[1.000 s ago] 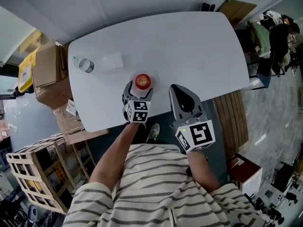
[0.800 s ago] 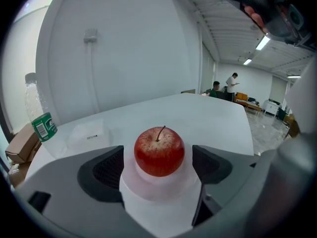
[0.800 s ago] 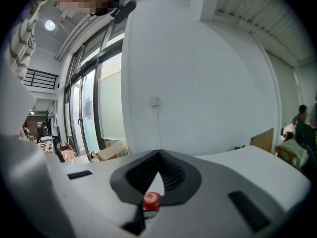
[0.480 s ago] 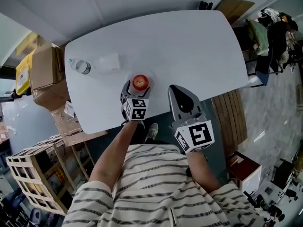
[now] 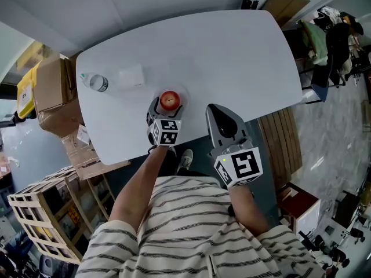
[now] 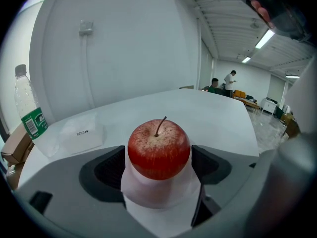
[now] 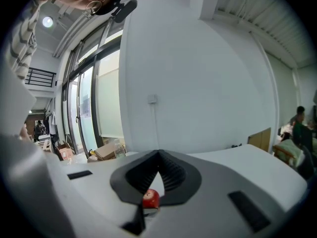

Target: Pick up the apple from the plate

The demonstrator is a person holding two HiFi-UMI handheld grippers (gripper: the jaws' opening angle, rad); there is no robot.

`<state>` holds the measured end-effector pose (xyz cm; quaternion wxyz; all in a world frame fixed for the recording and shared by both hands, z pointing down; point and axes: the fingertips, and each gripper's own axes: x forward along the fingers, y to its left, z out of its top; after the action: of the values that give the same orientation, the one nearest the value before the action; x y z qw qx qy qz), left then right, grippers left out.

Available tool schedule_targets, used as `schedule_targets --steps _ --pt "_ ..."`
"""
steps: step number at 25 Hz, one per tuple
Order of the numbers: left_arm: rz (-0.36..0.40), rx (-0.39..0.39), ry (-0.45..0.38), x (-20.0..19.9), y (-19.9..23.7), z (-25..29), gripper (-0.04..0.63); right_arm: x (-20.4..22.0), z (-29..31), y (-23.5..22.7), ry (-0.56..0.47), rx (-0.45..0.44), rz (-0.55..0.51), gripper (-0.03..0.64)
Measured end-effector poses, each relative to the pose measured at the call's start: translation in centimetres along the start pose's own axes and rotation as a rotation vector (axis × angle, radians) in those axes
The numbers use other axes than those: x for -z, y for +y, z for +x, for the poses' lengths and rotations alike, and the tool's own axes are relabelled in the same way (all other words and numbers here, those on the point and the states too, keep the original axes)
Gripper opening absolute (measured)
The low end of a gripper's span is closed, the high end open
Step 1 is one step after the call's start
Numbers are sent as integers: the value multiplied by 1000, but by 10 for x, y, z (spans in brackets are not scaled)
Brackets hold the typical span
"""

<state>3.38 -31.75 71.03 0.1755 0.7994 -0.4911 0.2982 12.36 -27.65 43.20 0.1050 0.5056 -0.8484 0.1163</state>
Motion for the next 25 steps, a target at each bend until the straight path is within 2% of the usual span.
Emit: schedule_targets --steps 13,21,25 --pt "40 -20 -17 -5 1 -3 387 -1 -3 -3 -1 6 -2 5" --pt "15 -23 -36 -17 -1 -20 385 -3 -8 -4 -22 9 10 5" --pt "-14 -31 -73 -28 -1 -40 385 -9 -7 -3 -44 5 7 5"
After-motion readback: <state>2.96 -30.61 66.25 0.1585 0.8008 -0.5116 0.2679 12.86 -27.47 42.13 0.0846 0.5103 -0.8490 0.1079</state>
